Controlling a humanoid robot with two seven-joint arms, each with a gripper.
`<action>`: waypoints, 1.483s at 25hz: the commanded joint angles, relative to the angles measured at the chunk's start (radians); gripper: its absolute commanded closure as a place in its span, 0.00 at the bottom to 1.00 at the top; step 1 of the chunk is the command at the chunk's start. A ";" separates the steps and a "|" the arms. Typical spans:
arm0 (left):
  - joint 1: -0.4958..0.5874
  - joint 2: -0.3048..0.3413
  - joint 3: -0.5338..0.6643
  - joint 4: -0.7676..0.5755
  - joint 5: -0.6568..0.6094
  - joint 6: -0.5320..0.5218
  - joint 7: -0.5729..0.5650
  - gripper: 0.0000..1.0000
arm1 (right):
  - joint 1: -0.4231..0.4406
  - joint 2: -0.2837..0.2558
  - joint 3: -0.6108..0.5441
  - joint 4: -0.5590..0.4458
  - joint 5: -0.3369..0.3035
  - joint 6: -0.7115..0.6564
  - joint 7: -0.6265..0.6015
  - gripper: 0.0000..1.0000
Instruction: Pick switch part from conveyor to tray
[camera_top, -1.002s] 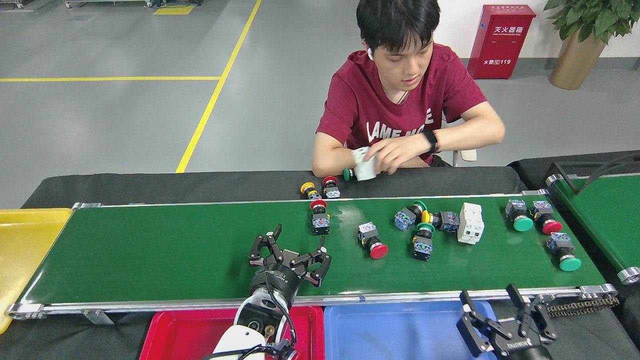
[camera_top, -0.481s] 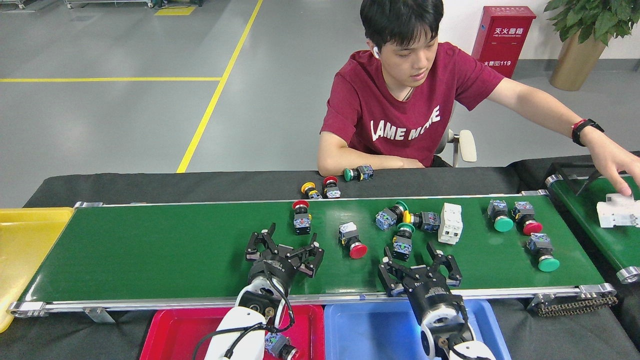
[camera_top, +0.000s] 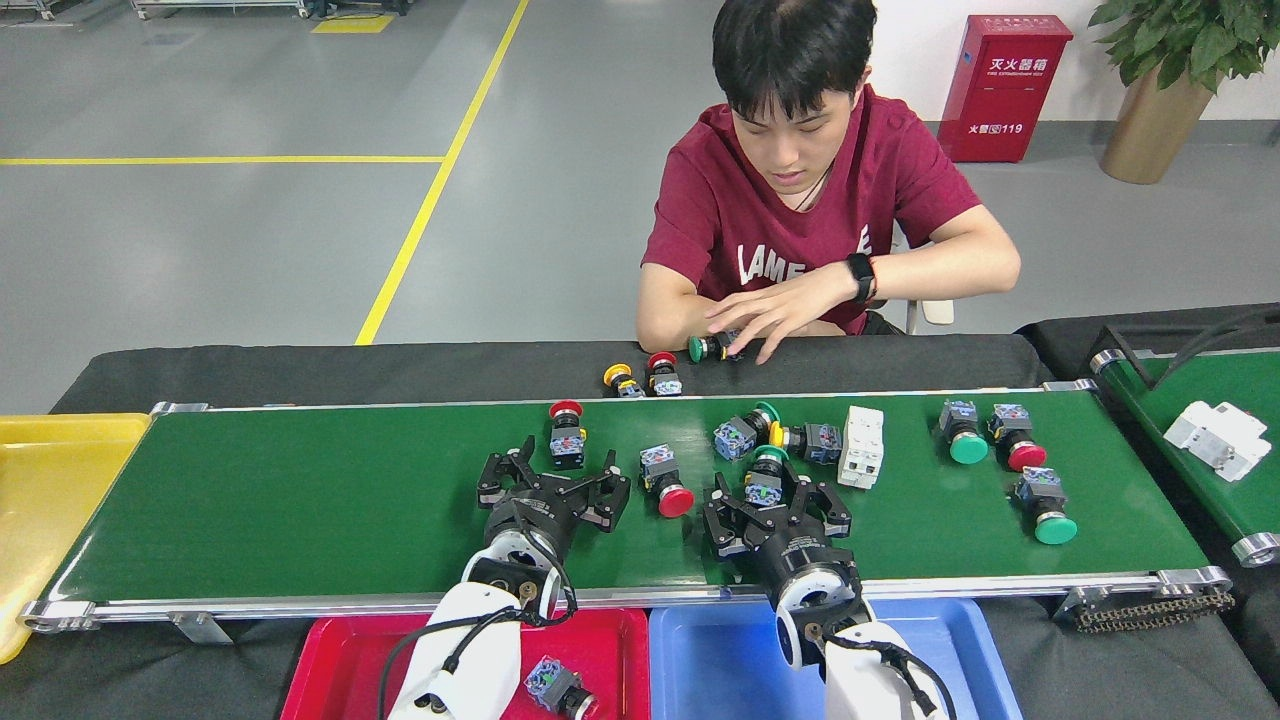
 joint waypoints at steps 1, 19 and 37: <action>-0.049 -0.001 0.015 0.040 0.003 0.043 0.012 0.00 | -0.010 -0.005 0.001 -0.011 -0.002 -0.050 0.003 0.98; -0.006 0.090 0.073 0.111 0.010 -0.051 0.258 1.00 | 0.351 -0.175 0.001 -0.589 -0.072 -0.448 0.070 0.97; 0.726 0.438 0.266 -0.771 0.127 -0.790 0.238 0.00 | 0.385 -0.103 0.221 -0.640 -0.051 -0.355 0.182 0.02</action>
